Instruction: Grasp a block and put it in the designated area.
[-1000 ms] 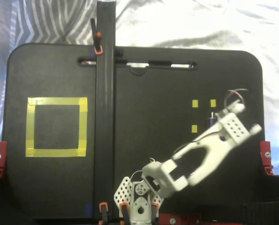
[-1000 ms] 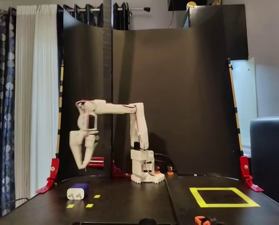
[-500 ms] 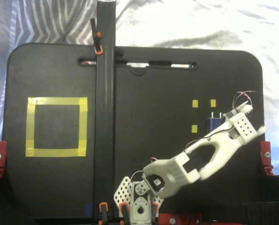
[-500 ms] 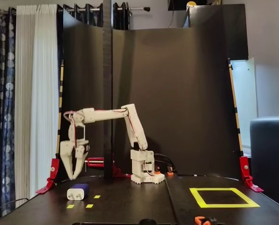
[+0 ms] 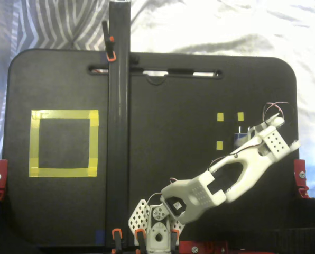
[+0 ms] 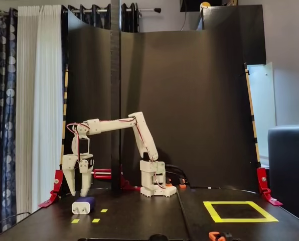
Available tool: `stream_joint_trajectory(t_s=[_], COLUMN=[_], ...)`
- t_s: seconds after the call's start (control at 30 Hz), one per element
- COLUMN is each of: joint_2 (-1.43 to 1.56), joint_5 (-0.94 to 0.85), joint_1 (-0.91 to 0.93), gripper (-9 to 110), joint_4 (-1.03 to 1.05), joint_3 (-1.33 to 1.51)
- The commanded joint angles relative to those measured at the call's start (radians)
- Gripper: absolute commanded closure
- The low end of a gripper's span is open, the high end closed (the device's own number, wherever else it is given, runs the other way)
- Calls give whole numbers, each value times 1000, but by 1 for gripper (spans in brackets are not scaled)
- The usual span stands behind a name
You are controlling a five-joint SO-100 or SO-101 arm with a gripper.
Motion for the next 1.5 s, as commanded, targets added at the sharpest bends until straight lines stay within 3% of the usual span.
stream_joint_trajectory(t_s=[0.0, 0.07, 1.27, 1.47], joint_2=[6, 6, -155, -160], joint_5=[-9, -9, -44, -51], joint_1=[3, 3, 11, 11], gripper=[64, 58, 58, 67], joint_4=[-12, -17, -84, -83], joint_3=[-37, -37, -35, -34])
